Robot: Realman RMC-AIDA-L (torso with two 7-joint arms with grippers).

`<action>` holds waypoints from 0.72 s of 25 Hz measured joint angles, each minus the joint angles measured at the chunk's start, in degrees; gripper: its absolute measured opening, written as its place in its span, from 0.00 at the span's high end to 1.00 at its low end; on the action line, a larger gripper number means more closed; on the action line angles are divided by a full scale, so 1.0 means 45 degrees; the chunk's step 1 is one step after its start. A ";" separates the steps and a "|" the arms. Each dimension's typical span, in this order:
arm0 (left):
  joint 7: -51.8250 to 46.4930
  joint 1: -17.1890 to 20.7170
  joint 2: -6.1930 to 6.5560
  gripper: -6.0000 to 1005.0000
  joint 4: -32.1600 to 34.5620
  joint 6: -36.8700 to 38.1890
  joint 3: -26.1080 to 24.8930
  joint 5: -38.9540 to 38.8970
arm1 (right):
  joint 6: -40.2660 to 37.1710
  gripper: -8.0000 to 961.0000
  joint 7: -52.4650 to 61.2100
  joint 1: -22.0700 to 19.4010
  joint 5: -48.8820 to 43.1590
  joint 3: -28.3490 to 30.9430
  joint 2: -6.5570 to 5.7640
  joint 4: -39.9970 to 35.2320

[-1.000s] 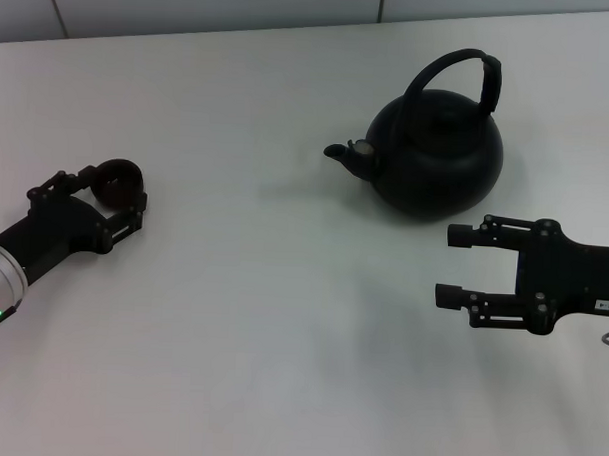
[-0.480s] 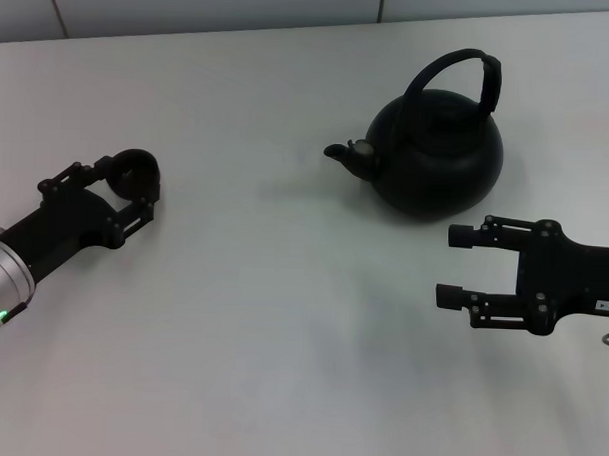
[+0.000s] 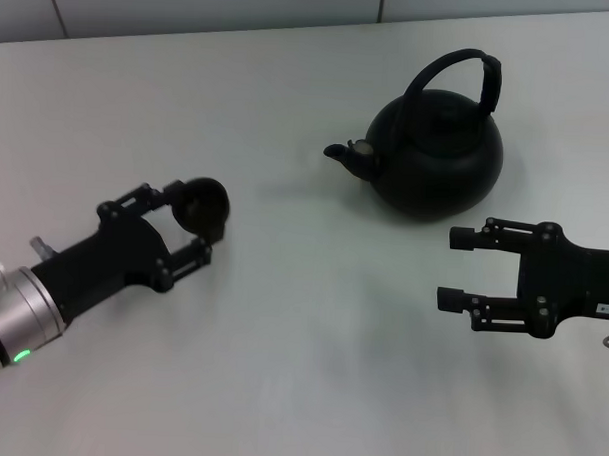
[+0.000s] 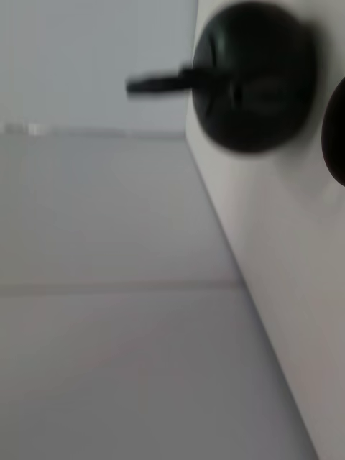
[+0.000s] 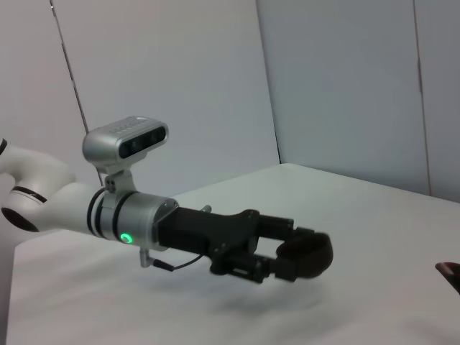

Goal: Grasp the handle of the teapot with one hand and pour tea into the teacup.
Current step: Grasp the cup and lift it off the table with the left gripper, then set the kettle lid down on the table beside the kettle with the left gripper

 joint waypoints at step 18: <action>0.0014 0.0382 -0.0001 0.32 0.0177 0.0929 0.2298 -0.0007 | 0.0275 0.21 -0.0062 0.0133 -0.0069 -0.0148 -0.0020 0.0004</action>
